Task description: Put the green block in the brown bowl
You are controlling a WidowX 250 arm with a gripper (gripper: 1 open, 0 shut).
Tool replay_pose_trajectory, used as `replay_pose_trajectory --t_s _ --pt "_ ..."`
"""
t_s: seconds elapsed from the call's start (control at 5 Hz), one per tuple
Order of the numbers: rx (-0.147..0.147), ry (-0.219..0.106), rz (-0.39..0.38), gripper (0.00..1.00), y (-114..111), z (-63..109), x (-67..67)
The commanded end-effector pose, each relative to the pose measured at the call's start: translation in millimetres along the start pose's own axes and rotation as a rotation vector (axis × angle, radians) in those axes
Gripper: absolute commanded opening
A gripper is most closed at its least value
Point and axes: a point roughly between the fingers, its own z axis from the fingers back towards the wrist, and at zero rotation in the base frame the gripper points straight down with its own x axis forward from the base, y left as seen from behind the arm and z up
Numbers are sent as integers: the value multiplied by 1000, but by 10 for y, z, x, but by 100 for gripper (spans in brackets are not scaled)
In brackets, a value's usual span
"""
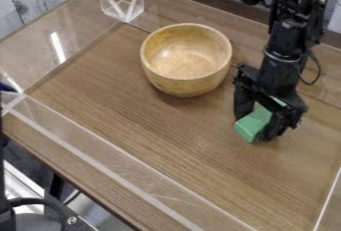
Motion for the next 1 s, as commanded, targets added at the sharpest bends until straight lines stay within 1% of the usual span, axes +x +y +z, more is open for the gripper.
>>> replay_pose_trajectory --t_s 0.0,0.8 --pt "4 -59 -9 100 42 115 108" --pt "1 -92 -9 100 92 109 134"
